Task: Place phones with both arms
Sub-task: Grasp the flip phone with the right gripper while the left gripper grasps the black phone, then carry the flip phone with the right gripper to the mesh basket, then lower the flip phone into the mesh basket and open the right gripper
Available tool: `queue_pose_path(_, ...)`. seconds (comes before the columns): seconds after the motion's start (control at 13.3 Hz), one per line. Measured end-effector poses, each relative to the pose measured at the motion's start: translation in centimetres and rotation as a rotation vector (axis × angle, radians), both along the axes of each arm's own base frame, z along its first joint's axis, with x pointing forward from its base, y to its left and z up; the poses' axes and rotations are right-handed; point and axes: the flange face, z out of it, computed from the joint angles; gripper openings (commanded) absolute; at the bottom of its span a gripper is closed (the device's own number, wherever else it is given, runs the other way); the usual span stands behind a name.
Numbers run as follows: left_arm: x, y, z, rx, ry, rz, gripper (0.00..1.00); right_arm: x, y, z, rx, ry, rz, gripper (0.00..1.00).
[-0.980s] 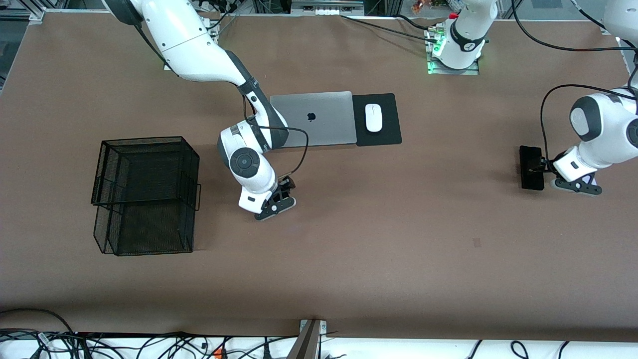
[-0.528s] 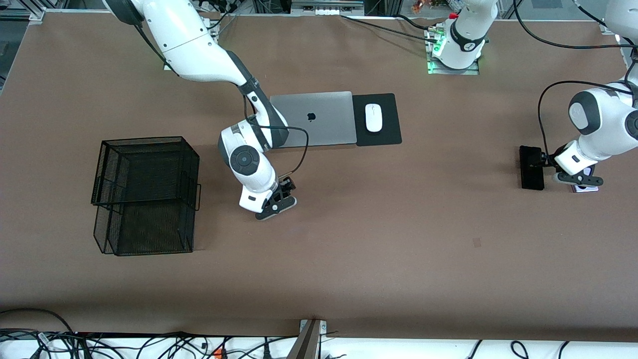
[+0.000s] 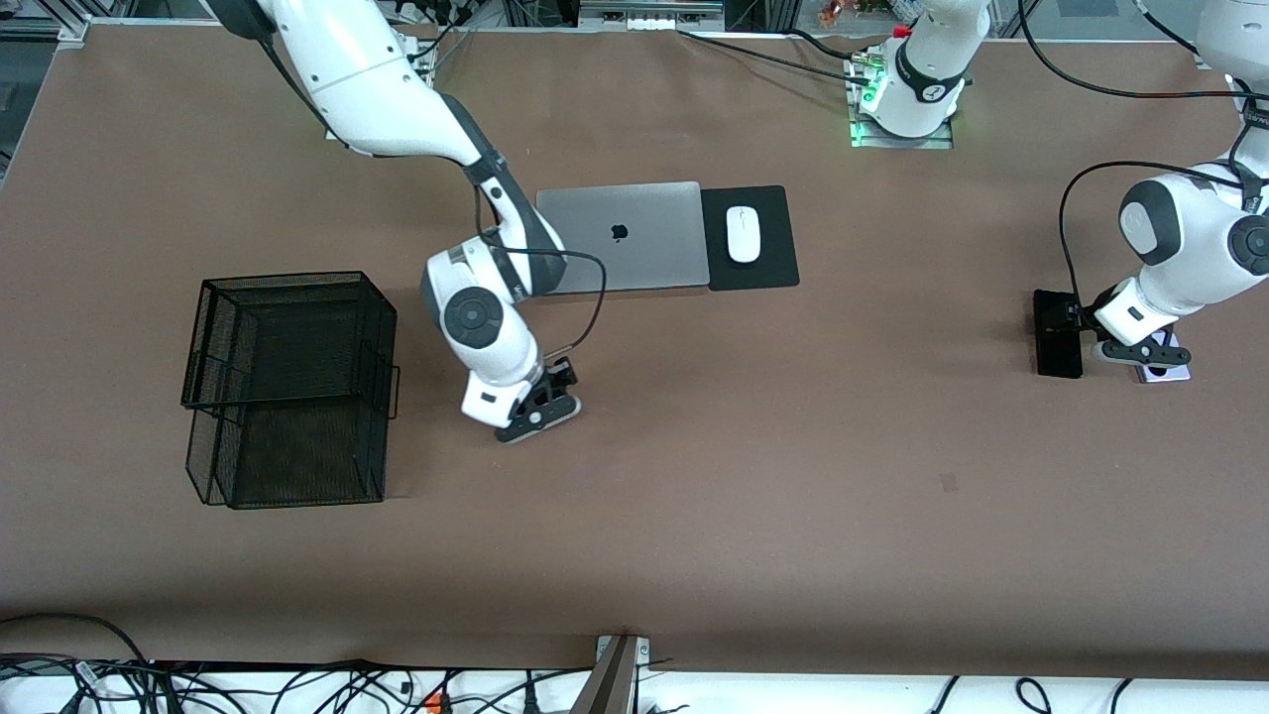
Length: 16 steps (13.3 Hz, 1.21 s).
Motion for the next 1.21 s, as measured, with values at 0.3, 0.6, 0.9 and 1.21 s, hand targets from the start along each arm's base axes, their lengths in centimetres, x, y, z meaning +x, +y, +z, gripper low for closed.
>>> queue_pose_path(0.3, -0.1, -0.1, -0.8, -0.006, 0.004, 0.020, 1.00, 4.0, -12.9, 13.1, -0.097, 0.019, -0.181, 0.01)
queue_pose_path(0.6, -0.2, -0.3, -1.8, -0.011, 0.000, 0.024, 1.00, 3.5, -25.4, 20.6, -0.151, 0.109, -0.292, 0.00)
queue_pose_path(0.9, -0.2, -0.4, -2.4, -0.014, -0.002, 0.034, 1.00, 2.2, -34.5, 20.7, -0.196, 0.189, -0.358, 0.00)
queue_pose_path(1.21, -0.2, -0.5, -2.7, -0.015, -0.005, 0.037, 1.00, -0.1, -38.8, 17.1, -0.215, 0.282, -0.422, 0.00)
